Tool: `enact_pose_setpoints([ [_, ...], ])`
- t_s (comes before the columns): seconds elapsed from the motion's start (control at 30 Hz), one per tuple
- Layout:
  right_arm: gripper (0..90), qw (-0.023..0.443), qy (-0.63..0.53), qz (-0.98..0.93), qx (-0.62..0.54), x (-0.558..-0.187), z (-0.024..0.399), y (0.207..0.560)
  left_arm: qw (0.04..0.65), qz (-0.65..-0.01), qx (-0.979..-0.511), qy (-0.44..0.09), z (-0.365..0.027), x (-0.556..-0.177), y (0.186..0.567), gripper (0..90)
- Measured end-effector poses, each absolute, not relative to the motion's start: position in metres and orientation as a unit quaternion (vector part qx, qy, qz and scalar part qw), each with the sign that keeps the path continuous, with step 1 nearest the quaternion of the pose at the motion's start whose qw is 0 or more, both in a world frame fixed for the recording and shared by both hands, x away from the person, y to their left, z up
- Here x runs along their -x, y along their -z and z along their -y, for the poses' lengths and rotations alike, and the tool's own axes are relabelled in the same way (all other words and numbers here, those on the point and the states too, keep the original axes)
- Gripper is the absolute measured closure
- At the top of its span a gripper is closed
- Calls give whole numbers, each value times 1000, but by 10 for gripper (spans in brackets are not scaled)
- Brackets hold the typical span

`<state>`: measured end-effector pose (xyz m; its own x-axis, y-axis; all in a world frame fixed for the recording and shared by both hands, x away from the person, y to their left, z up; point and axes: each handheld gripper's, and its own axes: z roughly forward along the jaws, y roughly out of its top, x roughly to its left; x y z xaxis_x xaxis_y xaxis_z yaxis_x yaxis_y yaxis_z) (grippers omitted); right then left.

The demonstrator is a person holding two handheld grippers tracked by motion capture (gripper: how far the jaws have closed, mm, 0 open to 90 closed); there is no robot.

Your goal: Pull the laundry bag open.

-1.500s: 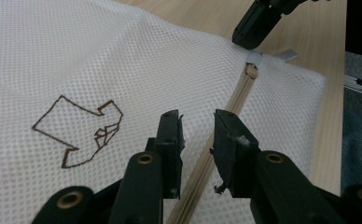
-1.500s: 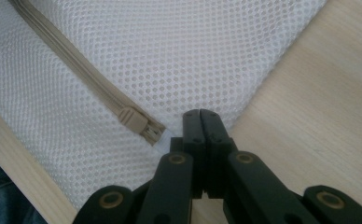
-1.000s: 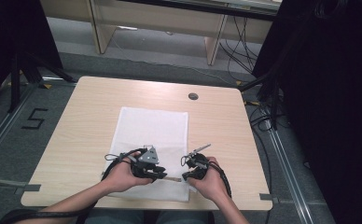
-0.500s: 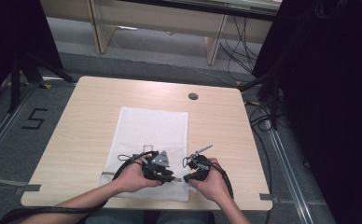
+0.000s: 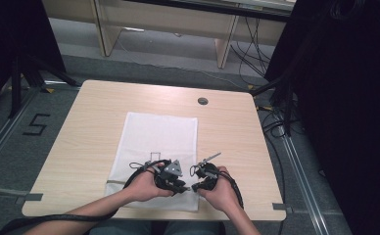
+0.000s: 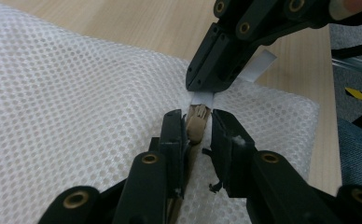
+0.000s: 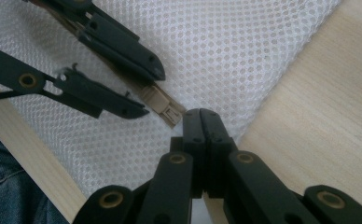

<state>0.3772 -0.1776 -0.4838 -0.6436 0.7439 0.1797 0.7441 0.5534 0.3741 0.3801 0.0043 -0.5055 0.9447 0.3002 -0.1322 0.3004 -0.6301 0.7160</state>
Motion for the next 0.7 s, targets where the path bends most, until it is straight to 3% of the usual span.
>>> enact_pose_setpoints([
  [0.7,900,1,219,882,418,-377,178,484,376,-154,-913,-12,6,-381,502,796],
])
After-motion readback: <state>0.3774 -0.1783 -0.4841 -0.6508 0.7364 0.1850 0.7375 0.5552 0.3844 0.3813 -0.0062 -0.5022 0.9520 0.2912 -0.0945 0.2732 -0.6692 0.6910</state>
